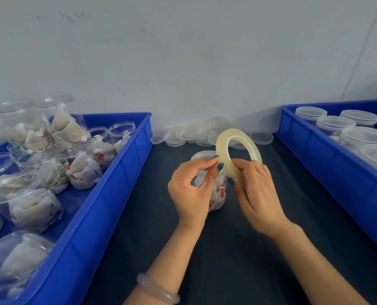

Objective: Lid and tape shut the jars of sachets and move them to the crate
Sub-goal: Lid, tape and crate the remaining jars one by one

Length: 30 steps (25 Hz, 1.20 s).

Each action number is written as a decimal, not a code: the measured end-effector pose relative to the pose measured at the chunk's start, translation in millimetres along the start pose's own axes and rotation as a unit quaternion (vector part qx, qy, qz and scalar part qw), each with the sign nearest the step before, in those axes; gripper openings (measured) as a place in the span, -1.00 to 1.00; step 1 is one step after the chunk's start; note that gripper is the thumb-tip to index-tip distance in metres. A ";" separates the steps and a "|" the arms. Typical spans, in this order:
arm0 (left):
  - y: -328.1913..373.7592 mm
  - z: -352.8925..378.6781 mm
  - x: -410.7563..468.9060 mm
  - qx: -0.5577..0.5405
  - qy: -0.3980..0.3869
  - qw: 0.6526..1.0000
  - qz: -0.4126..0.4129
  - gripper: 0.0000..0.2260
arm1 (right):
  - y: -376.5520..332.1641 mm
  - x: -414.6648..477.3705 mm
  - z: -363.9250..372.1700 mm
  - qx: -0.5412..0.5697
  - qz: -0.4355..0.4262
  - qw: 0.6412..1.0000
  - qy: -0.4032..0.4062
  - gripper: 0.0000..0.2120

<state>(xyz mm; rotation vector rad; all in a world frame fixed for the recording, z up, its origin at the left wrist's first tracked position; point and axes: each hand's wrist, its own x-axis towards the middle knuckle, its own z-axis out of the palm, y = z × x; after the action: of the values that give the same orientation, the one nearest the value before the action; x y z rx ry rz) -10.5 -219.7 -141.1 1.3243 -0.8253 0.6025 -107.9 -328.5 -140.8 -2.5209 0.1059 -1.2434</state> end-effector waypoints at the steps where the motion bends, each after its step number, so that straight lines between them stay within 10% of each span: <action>1: 1.8 -1.0 1.8 -0.030 -0.007 0.998 -0.046 -0.88 | 0.0 -0.4 0.1 -0.012 -0.007 1.000 0.002 -0.70; 9: 8.4 1.8 4.0 0.016 -0.118 0.992 -0.030 -0.95 | 8.3 5.5 -6.4 -0.119 -0.006 0.990 0.078 -0.76; 15: 4.5 -1.4 3.2 0.026 -0.090 0.995 0.020 -0.65 | 6.5 2.1 -4.1 -0.123 -0.030 0.991 0.051 -0.76; 30: 18.1 -27.0 8.6 0.180 -0.091 0.973 0.110 -0.87 | 40.6 1.4 -20.4 -0.275 -0.005 0.955 0.109 -0.61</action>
<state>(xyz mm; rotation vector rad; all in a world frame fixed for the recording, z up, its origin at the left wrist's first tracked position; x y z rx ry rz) -15.0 -190.7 -124.6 1.6479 -1.0569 0.8419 -119.8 -372.4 -141.2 -2.8161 0.5637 -1.6818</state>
